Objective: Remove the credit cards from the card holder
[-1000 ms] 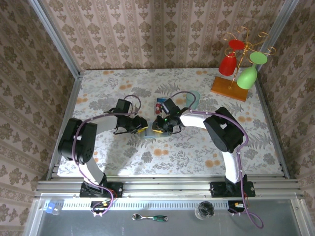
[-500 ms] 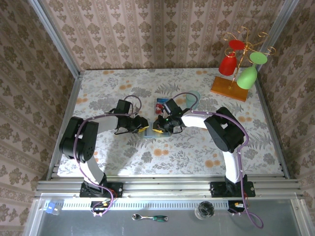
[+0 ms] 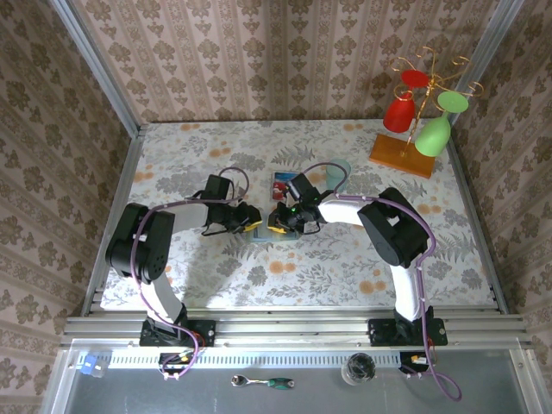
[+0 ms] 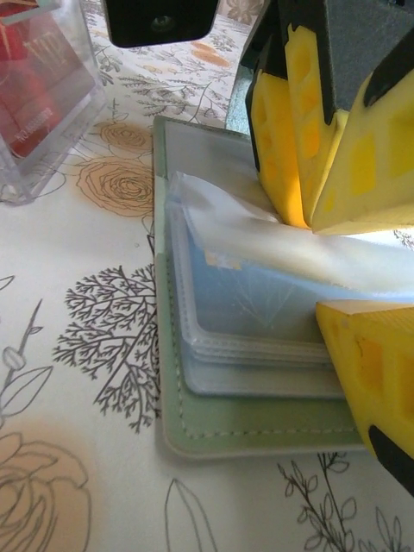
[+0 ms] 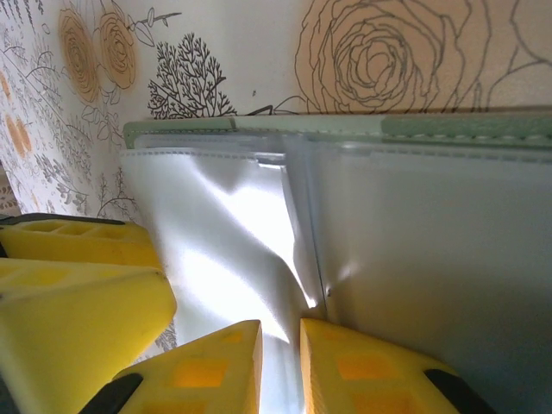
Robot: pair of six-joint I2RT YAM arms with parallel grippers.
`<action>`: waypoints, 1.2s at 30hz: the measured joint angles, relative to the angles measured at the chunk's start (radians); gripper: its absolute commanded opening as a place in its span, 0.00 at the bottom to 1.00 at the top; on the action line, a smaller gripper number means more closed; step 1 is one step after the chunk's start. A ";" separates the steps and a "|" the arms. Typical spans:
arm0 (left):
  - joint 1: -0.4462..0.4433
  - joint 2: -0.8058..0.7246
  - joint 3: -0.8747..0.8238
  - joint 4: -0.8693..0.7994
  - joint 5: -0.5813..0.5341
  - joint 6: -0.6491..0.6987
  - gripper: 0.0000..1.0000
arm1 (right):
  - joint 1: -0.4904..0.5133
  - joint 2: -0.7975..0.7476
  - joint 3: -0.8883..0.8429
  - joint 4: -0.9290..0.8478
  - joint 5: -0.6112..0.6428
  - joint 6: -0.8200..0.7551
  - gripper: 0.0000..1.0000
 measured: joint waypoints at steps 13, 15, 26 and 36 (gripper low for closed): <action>-0.017 0.003 0.042 -0.016 0.016 -0.003 0.24 | 0.000 -0.088 0.000 -0.054 0.031 -0.040 0.25; -0.021 0.003 0.048 -0.019 0.016 -0.003 0.24 | -0.005 -0.107 0.000 -0.074 0.046 -0.054 0.25; -0.056 0.014 0.098 -0.027 0.016 -0.004 0.26 | -0.079 -0.221 -0.031 -0.122 0.093 -0.099 0.26; -0.119 0.070 0.158 -0.042 0.016 -0.023 0.42 | -0.130 -0.271 -0.100 -0.135 0.098 -0.118 0.28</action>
